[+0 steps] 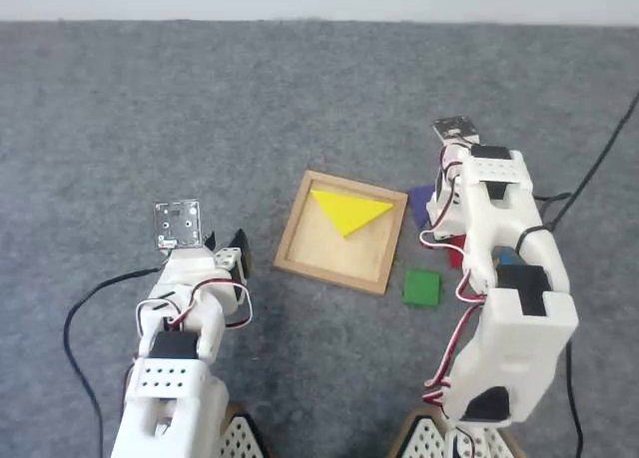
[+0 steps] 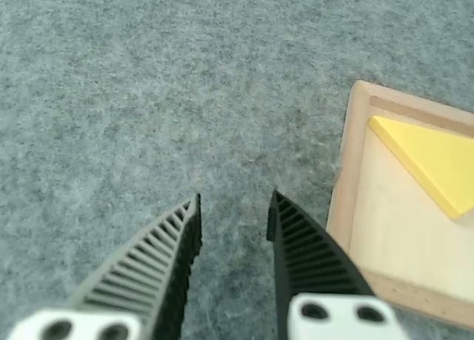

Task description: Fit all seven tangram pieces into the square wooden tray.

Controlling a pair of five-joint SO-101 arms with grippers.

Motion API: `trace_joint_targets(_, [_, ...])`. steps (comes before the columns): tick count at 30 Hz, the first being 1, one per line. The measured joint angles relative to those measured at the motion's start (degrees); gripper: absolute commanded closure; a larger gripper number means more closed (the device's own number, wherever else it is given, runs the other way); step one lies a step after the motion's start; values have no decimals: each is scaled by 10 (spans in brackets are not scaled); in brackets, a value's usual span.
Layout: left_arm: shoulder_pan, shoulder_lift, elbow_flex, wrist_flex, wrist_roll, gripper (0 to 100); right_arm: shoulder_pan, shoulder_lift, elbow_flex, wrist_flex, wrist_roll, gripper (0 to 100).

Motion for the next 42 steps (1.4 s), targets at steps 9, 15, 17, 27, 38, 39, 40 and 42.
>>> trace_joint_targets(9, [0, 0, 0, 0, 0, 855, -34, -85, -26, 51, -47, 991])
trace_joint_targets(15, [0, 0, 0, 0, 0, 855, -146, -98, -194, 131, -47, 991])
trace_joint_targets(17, [0, 0, 0, 0, 0, 855, -185, -74, -251, 138, -47, 991])
trace_joint_targets(27, [0, 0, 0, 0, 0, 855, -247, 140, -416, 139, -97, 986])
trace_joint_targets(38, [0, 0, 0, 0, 0, 855, -251, 193, -441, 142, -84, 731])
trace_joint_targets(39, [0, 0, 0, 0, 0, 855, -255, 193, -441, 147, -81, 728])
trace_joint_targets(40, [0, 0, 0, 0, 0, 855, -259, 193, -441, 151, -76, 728])
trace_joint_targets(42, [0, 0, 0, 0, 0, 855, -268, 193, -445, 160, -73, 728])
